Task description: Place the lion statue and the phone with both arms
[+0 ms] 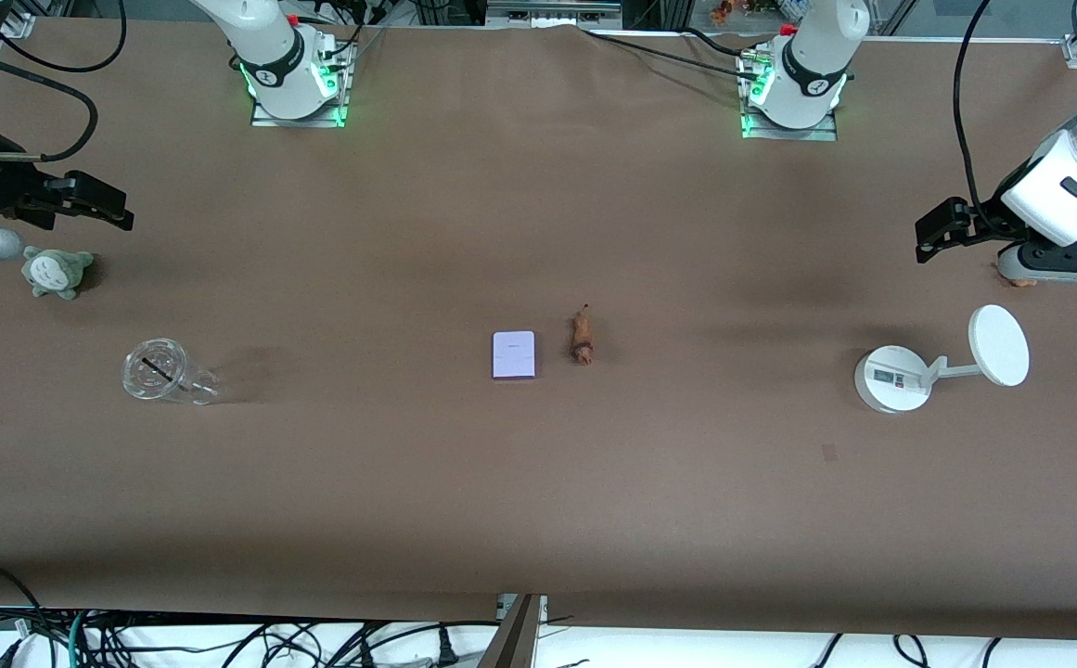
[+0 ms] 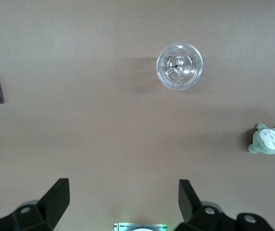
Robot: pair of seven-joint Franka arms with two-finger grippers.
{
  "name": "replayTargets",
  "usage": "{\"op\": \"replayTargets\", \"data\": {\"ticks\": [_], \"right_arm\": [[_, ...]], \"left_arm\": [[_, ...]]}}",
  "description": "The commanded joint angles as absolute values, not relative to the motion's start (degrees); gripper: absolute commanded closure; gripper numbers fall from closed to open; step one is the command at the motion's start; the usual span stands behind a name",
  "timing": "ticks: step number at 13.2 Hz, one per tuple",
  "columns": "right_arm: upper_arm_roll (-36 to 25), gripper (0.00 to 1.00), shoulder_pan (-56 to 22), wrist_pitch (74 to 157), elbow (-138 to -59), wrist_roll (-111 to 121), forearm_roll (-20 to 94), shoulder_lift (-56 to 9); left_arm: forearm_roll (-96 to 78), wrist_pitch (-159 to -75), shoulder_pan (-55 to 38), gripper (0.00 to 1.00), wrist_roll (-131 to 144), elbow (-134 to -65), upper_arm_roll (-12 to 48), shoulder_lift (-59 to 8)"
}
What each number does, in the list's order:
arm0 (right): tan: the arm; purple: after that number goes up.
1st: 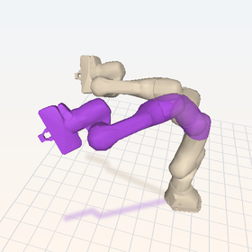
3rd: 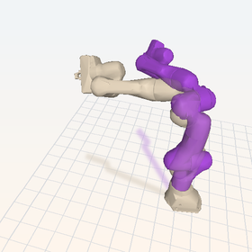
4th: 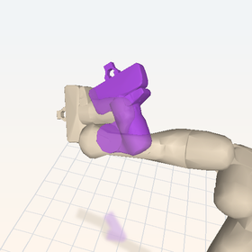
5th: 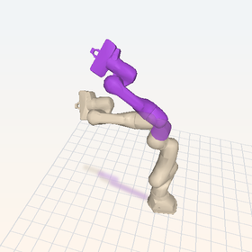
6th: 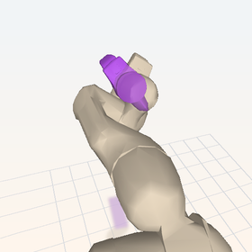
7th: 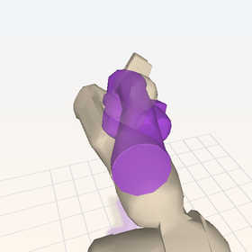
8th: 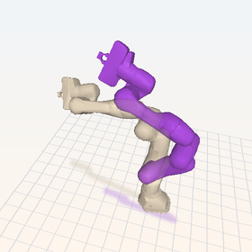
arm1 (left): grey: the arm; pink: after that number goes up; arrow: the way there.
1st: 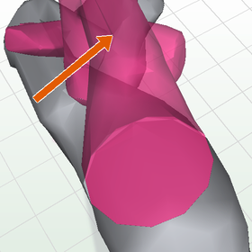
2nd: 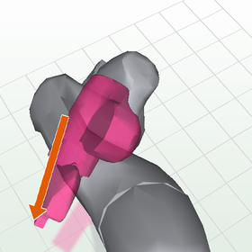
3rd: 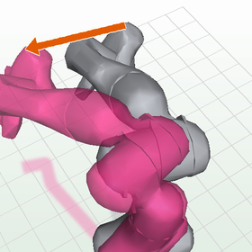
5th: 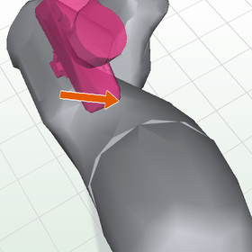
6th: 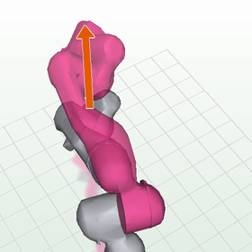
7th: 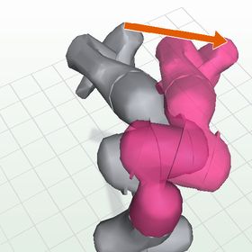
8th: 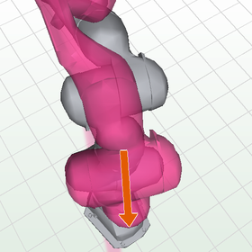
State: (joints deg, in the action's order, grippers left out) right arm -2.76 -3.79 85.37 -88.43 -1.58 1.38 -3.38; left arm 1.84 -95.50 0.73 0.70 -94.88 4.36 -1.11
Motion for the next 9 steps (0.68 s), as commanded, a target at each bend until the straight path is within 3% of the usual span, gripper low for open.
{"op": "replayTargets", "data": {"ticks": [1, 9], "right_arm": [[-1.41, 0.00, -2.46, 86.48, -89.91, -1.93, 0.70, -2.20], [-1.41, 0.00, -4.40, 81.56, -83.85, -2.02, -1.49, -7.29]], "left_arm": [[1.67, -94.31, 0.70, 0.00, 0.18, -94.66, 4.31, -0.53], [1.67, -91.78, 0.62, 0.00, 0.09, -94.57, 4.57, -1.75]]}}
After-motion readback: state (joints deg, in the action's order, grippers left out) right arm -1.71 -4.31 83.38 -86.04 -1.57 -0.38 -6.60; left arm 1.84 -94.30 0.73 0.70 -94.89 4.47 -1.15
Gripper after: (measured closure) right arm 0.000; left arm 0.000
